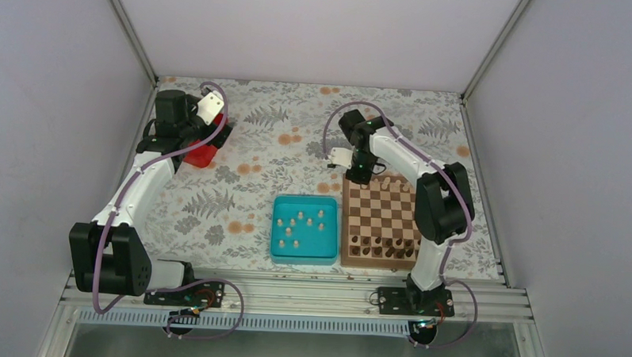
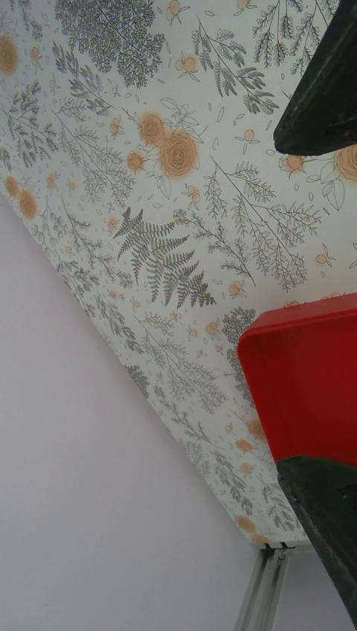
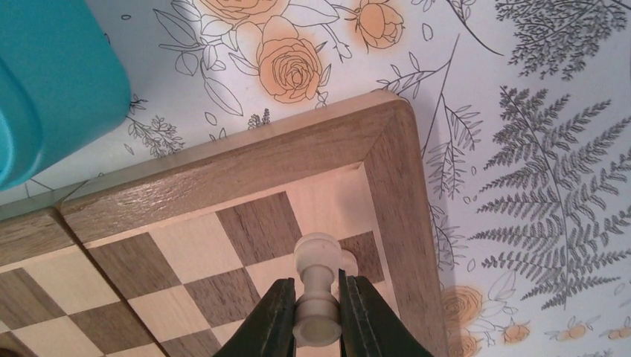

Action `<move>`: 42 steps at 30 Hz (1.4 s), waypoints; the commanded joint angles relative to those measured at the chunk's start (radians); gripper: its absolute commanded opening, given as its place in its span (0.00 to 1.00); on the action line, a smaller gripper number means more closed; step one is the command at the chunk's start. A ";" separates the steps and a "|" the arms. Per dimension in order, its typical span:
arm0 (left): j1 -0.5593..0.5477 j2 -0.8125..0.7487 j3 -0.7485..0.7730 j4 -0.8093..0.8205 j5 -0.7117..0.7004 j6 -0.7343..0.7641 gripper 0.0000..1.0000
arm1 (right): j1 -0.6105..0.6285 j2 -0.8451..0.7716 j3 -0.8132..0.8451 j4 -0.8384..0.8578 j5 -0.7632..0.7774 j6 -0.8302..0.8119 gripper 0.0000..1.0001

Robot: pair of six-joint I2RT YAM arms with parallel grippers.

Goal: Set up the chess pieces on the board
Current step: Place the chess piece on the chessboard.

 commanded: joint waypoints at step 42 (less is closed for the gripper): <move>0.001 0.002 -0.012 0.018 0.013 -0.004 1.00 | -0.019 0.130 0.042 -0.008 -0.028 -0.027 0.18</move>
